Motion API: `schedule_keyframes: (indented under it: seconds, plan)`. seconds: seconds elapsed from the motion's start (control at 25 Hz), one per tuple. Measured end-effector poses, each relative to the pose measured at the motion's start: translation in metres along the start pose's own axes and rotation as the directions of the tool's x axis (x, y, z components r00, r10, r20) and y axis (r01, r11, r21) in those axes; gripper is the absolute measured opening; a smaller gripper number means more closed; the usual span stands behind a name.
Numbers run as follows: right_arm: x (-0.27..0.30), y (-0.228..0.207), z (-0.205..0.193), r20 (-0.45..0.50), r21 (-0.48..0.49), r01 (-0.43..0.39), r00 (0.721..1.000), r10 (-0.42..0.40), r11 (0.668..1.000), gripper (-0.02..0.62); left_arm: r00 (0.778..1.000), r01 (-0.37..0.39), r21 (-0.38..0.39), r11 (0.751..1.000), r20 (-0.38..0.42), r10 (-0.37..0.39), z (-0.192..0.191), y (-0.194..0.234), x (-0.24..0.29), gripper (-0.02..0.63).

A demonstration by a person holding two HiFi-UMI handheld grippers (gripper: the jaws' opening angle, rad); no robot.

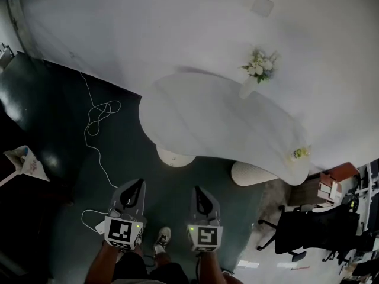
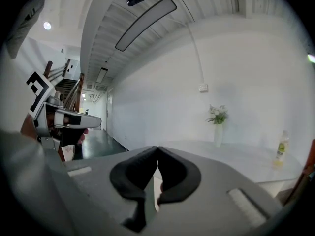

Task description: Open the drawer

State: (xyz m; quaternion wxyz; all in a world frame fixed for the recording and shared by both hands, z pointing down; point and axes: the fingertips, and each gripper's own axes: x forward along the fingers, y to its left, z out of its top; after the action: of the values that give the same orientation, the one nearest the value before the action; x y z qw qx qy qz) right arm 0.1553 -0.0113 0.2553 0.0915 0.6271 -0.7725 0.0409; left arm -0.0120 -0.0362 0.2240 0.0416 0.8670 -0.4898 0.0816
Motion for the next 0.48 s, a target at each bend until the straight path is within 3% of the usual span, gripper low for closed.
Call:
schedule_keyframes:
  seconds: [0.24, 0.36, 0.48]
  plan:
    - [0.053, 0.009, -0.044, -0.049, 0.013, 0.007, 0.999, -0.006, 1.000, 0.003, 0.999, -0.002, -0.013, 1.000, -0.044, 0.002, -0.043, 0.035, 0.037, 0.011]
    - [0.077, 0.019, -0.076, -0.076, 0.009, 0.006, 0.997, -0.006, 1.000, 0.003, 0.995, 0.017, 0.025, 1.000, -0.098, -0.015, -0.079, 0.048, 0.054, 0.010]
    - [0.095, 0.019, -0.110, -0.091, 0.009, 0.007, 0.996, -0.006, 1.000, 0.003, 0.995, -0.003, -0.001, 1.000, -0.101, 0.002, -0.115, 0.054, 0.069, 0.011]
